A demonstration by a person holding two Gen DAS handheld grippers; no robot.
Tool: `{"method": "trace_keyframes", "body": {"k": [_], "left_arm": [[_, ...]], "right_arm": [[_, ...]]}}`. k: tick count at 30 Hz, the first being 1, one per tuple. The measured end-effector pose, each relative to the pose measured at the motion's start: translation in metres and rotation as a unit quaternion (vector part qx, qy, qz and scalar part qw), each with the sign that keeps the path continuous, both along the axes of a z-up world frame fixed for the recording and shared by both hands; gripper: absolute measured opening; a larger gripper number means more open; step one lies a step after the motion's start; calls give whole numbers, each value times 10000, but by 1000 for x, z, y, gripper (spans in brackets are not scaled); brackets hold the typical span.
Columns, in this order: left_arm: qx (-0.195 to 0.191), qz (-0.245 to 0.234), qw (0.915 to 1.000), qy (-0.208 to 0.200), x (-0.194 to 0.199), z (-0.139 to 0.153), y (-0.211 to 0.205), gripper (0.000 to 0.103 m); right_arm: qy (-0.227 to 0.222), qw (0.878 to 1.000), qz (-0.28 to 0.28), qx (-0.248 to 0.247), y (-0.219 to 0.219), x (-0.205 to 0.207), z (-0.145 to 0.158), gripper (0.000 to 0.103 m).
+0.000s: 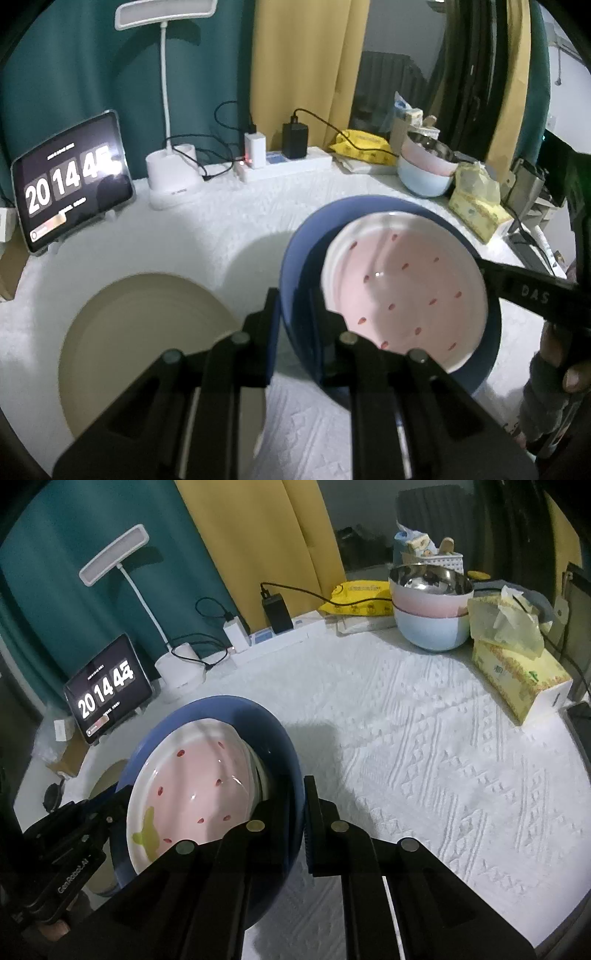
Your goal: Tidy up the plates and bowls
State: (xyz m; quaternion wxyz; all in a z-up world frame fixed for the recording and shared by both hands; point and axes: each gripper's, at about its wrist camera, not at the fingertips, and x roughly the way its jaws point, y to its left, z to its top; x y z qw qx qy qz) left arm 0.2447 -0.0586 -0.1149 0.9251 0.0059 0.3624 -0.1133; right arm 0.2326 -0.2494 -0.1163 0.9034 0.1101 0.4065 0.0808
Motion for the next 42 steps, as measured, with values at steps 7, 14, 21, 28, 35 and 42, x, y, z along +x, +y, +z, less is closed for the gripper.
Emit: {"method": "trace_keyframes", "body": {"k": [7,14,21,28,35,42], "left_arm": [[-56,-20,9999,-84,-5,8,3,14],[-132,12,9996,-252,-12,21,11,14],[-219,90,9993,-283,-15,27,25,14],[-302,220,9986,-380,-20,34,42,14],[-329,335,9981,-398,-22,36,60,14],[-416,453,9973,-402,-24,35,84,14]], "right_arm": [[-138,9999,-18,-35,3,-7,13,9],[-303,9995,7,-83,9,-12,27,9],[-413,9990,73,-169,22,-13,37,9],[-495,9984,186,-203,39,-14,46,9],[-529,9978,294,-260,59,-13,51,9],[-519,9974,401,-310,82,-10,52,9]]}}
